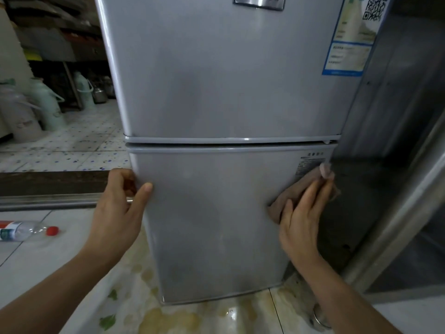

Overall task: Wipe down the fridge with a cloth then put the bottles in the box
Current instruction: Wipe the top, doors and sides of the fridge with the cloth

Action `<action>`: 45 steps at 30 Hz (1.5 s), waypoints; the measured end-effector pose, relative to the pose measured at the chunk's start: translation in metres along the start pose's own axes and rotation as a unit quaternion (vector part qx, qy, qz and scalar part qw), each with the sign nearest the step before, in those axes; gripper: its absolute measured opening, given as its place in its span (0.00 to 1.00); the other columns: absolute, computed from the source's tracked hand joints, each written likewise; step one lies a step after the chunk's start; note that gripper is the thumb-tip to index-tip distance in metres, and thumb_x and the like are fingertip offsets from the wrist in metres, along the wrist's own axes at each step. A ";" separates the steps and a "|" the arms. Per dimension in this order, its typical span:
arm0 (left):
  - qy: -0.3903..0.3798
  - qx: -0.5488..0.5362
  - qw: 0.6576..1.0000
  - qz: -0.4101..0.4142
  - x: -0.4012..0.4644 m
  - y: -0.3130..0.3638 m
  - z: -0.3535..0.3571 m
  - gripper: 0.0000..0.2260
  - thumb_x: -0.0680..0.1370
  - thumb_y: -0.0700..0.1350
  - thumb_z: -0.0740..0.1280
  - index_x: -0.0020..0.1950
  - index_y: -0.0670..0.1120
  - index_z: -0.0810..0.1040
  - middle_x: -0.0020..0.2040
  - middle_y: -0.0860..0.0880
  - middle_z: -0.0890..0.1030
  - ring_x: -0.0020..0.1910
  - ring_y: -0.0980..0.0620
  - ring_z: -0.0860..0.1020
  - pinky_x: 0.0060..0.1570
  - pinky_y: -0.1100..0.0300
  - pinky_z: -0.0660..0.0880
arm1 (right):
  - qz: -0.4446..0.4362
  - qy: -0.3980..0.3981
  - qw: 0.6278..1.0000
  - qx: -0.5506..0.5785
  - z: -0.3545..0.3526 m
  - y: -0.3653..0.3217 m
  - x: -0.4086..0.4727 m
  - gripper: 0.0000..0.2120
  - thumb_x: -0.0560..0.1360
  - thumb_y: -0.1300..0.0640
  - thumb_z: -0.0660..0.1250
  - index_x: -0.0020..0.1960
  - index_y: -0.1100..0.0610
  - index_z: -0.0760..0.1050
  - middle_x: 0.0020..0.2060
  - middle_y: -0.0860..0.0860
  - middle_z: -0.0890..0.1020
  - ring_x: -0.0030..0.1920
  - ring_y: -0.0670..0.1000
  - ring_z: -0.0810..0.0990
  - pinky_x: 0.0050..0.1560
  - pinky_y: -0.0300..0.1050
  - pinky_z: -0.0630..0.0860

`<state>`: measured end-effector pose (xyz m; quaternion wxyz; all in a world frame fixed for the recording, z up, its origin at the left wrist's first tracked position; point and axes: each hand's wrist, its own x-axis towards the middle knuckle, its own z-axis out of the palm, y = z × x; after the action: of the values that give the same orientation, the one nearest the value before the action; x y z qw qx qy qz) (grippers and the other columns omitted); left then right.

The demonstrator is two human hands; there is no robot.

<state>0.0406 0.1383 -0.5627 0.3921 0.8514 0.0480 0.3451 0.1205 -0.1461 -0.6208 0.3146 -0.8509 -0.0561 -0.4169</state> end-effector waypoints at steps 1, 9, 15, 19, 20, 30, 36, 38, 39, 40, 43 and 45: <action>0.001 -0.002 1.000 0.000 0.000 0.000 0.001 0.09 0.77 0.53 0.60 0.52 0.50 0.65 0.44 0.52 0.74 0.45 0.49 0.75 0.44 0.49 0.74 | -0.024 0.011 1.000 -0.004 -0.003 -0.004 0.009 0.33 0.78 0.59 0.58 0.74 0.60 0.41 0.74 0.67 0.44 0.75 0.64 0.44 0.74 0.46 0.40; 0.020 -0.013 1.000 0.003 0.000 -0.006 0.006 0.09 0.78 0.52 0.60 0.52 0.49 0.65 0.43 0.58 0.72 0.42 0.59 0.73 0.38 0.61 0.69 | -0.148 0.017 0.985 -0.085 0.036 -0.050 -0.029 0.32 0.74 0.49 0.57 0.76 0.54 0.51 0.76 0.62 0.49 0.73 0.68 0.48 0.74 0.59 0.40; -0.001 -0.016 1.000 0.017 0.002 -0.005 0.002 0.09 0.77 0.52 0.60 0.51 0.48 0.66 0.43 0.54 0.74 0.43 0.55 0.74 0.40 0.58 0.72 | -0.320 -0.044 0.937 -0.132 0.056 -0.034 -0.070 0.33 0.70 0.45 0.66 0.72 0.44 0.57 0.77 0.47 0.46 0.73 0.62 0.54 0.68 0.60 0.54; -0.017 -0.020 1.000 0.017 0.003 -0.005 -0.004 0.10 0.76 0.54 0.60 0.52 0.49 0.67 0.46 0.53 0.76 0.46 0.57 0.75 0.45 0.52 0.75 | -0.326 0.028 0.935 -0.136 0.026 -0.029 -0.001 0.37 0.70 0.40 0.65 0.73 0.46 0.53 0.75 0.49 0.48 0.73 0.61 0.51 0.70 0.62 0.45; -0.021 -0.022 0.999 0.013 0.001 -0.007 -0.005 0.10 0.77 0.53 0.60 0.53 0.50 0.67 0.46 0.55 0.76 0.46 0.60 0.75 0.44 0.54 0.75 | -0.306 0.035 0.943 -0.126 0.021 -0.034 0.014 0.37 0.70 0.39 0.63 0.74 0.46 0.52 0.75 0.49 0.48 0.74 0.62 0.50 0.71 0.62 0.42; -0.081 0.003 0.996 -0.026 -0.015 -0.021 -0.008 0.10 0.76 0.42 0.64 0.54 0.52 0.69 0.46 0.59 0.77 0.45 0.66 0.76 0.41 0.66 0.73 | -0.515 -0.076 0.831 -0.197 0.050 -0.066 -0.028 0.32 0.76 0.48 0.60 0.76 0.43 0.51 0.76 0.43 0.51 0.74 0.54 0.56 0.70 0.61 0.55; -0.104 -0.070 0.991 -0.047 -0.011 -0.023 -0.023 0.12 0.76 0.35 0.64 0.53 0.51 0.76 0.46 0.56 0.81 0.44 0.65 0.79 0.36 0.76 0.72 | -0.472 0.068 0.869 -0.133 0.041 -0.104 0.032 0.28 0.78 0.46 0.56 0.76 0.45 0.53 0.75 0.47 0.57 0.75 0.55 0.49 0.70 0.56 0.46; -0.109 -0.086 0.989 -0.052 -0.012 -0.024 -0.026 0.13 0.75 0.34 0.65 0.55 0.49 0.77 0.47 0.54 0.82 0.45 0.63 0.80 0.44 0.73 0.75 | -0.443 0.029 0.891 -0.097 0.044 -0.130 0.030 0.26 0.79 0.45 0.55 0.76 0.45 0.54 0.75 0.46 0.58 0.75 0.58 0.52 0.71 0.58 0.44; -0.114 -0.090 0.988 -0.053 -0.013 -0.024 -0.027 0.14 0.75 0.34 0.65 0.56 0.49 0.77 0.48 0.54 0.82 0.46 0.62 0.80 0.48 0.71 0.76 | -0.427 0.013 0.899 -0.096 0.047 -0.134 0.021 0.25 0.80 0.45 0.55 0.75 0.46 0.57 0.75 0.47 0.60 0.74 0.59 0.53 0.72 0.57 0.41; -0.118 -0.090 0.988 -0.052 -0.014 -0.025 -0.029 0.14 0.75 0.34 0.65 0.57 0.48 0.77 0.48 0.54 0.82 0.47 0.62 0.80 0.50 0.67 0.77 | -0.423 0.004 0.901 -0.099 0.052 -0.134 0.014 0.23 0.80 0.46 0.54 0.74 0.46 0.60 0.74 0.49 0.62 0.74 0.57 0.55 0.74 0.53 0.39; -0.124 -0.040 0.990 -0.048 -0.022 -0.029 -0.036 0.17 0.75 0.36 0.66 0.61 0.50 0.74 0.50 0.57 0.81 0.47 0.60 0.80 0.51 0.61 0.78 | -0.484 -0.094 0.866 -0.085 0.058 -0.125 -0.017 0.21 0.80 0.50 0.54 0.73 0.47 0.62 0.75 0.46 0.60 0.73 0.52 0.60 0.74 0.51 0.47; -0.120 -0.004 0.991 -0.053 -0.027 -0.033 -0.042 0.18 0.74 0.38 0.67 0.62 0.52 0.72 0.50 0.58 0.80 0.46 0.59 0.80 0.50 0.58 0.77 | -0.558 -0.103 0.811 -0.142 0.059 -0.115 -0.028 0.23 0.80 0.51 0.52 0.74 0.48 0.60 0.75 0.45 0.57 0.71 0.53 0.66 0.65 0.55 0.58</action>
<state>-0.0003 0.1778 -0.5814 0.4157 0.8815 0.0440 0.2193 0.1008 -0.0153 -0.6126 -0.1046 -0.7465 -0.4935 -0.4338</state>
